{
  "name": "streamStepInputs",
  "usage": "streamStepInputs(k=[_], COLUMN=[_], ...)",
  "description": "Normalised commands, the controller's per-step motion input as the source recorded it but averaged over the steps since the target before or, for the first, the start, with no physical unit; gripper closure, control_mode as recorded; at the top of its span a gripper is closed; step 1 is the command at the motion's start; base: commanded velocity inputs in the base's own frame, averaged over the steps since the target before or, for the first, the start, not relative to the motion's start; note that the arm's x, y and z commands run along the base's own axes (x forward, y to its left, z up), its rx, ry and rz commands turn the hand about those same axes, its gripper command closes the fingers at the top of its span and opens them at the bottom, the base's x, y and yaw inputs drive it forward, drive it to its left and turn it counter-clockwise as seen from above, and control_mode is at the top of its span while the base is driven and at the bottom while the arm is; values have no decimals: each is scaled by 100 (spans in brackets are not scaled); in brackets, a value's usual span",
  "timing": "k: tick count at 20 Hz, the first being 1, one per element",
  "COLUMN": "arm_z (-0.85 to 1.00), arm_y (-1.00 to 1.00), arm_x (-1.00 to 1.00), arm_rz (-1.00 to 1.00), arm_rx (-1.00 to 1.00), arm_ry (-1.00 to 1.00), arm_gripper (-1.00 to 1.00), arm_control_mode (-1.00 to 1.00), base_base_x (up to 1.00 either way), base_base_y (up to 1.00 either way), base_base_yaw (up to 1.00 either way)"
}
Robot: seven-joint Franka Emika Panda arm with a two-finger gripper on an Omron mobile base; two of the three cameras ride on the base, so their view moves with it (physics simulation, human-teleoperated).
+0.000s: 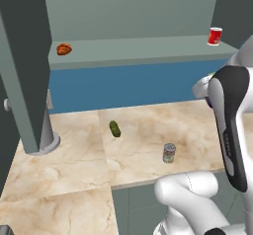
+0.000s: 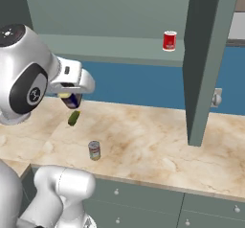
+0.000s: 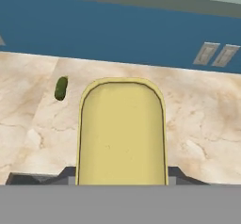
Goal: Pick the cans from the counter and place them in their designated side in the cabinet.
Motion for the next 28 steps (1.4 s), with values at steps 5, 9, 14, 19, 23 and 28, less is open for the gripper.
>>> streamStepInputs(k=[5,9,14,19,23,28], arm_z=[25,17,11,18,14,12], arm_y=[-28,-24,-21,-11,-6,-7], arm_x=[-4,0,1,20,38,29], arm_rz=[0,3,3,0,0,0], arm_rx=[-7,-4,-3,-3,0,0], arm_ry=[-10,-16,-15,-6,0,-7], arm_gripper=[100,100,100,100,100,100], arm_control_mode=[-100,-100,-100,-100,-100,-100], base_base_x=[0,0,0,0,0,0], base_base_y=[0,0,0,0,0,0], base_base_yaw=[0,0,0,0,0,0])
